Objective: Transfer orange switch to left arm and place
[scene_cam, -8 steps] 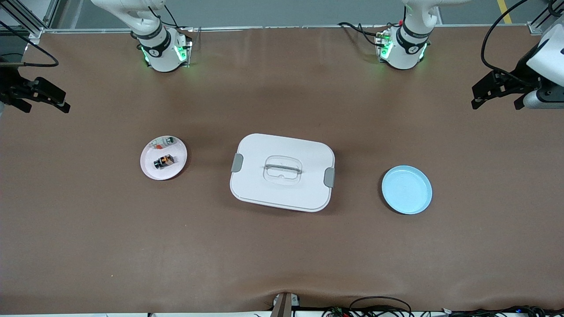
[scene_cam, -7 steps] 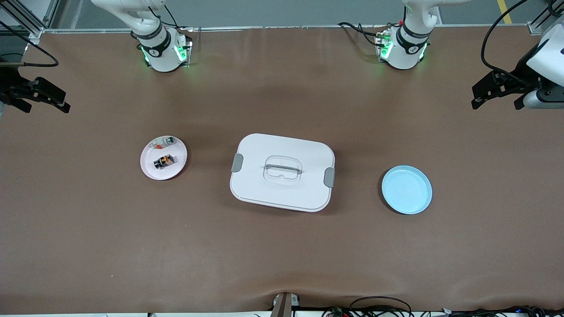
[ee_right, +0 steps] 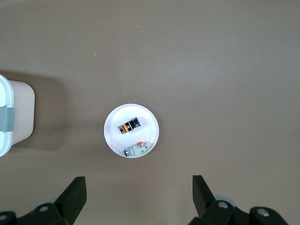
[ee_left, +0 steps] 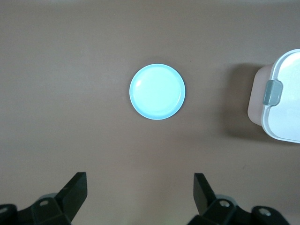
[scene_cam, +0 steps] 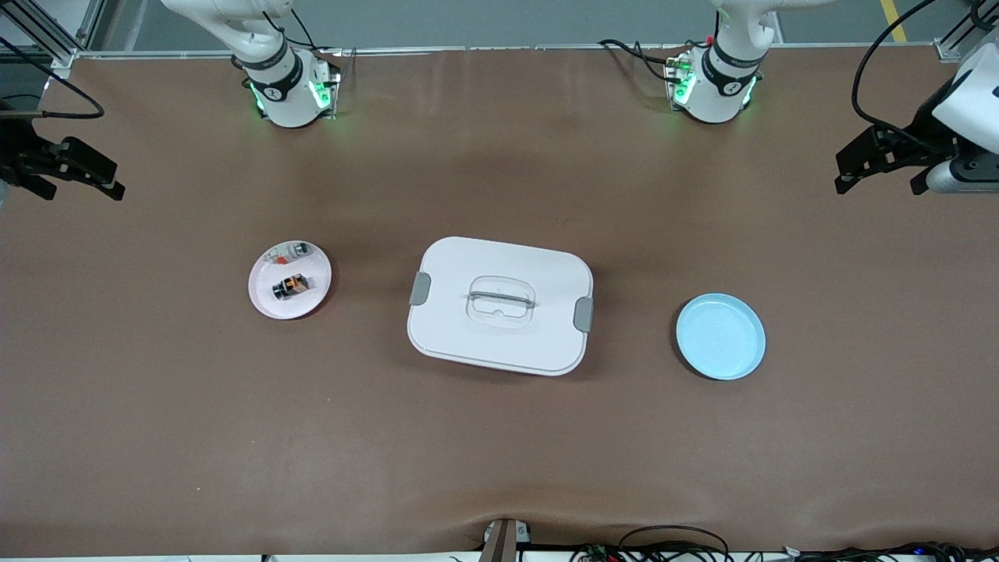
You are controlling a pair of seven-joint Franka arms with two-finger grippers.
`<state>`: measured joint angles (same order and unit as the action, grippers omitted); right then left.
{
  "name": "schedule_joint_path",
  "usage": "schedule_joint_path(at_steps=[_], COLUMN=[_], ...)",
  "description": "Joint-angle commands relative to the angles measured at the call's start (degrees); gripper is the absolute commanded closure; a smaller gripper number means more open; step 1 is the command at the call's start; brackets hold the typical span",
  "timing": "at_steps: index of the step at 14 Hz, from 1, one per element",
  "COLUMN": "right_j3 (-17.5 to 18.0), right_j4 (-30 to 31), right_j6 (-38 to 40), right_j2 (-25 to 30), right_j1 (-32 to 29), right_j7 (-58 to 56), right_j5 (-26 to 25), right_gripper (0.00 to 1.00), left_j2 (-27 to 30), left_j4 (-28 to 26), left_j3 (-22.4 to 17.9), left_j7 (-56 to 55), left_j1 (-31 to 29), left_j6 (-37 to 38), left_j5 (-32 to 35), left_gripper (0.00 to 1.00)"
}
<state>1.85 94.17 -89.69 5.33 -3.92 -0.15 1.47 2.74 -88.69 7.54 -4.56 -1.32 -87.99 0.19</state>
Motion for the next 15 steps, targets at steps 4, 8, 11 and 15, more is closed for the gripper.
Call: schedule_joint_path(at_steps=[4, 8, 11, 15], right_j3=[0.44, 0.44, 0.44, 0.53], right_j4=[-0.21, -0.3, -1.7, -1.88], right_j6=[0.12, 0.39, 0.91, 1.53], right_j2=[0.2, 0.2, 0.11, -1.37], right_j1=[-0.74, -0.74, -0.74, -0.65], right_j7=[0.93, 0.94, 0.94, 1.11], right_j5=[0.99, 0.9, 0.46, 0.11], right_gripper=[0.0, 0.0, 0.0, 0.0], left_j2=[-0.1, -0.19, -0.19, -0.19], left_j4=[0.72, 0.8, 0.72, 0.72], left_j3=[0.19, 0.19, 0.19, 0.19], left_j7=[1.05, 1.14, 1.14, 1.14], left_j1=[-0.17, -0.26, -0.26, -0.17], left_j6=[0.71, 0.71, 0.71, 0.71], left_j5=[0.34, 0.34, 0.34, 0.34], left_gripper=[0.0, 0.0, 0.0, 0.0])
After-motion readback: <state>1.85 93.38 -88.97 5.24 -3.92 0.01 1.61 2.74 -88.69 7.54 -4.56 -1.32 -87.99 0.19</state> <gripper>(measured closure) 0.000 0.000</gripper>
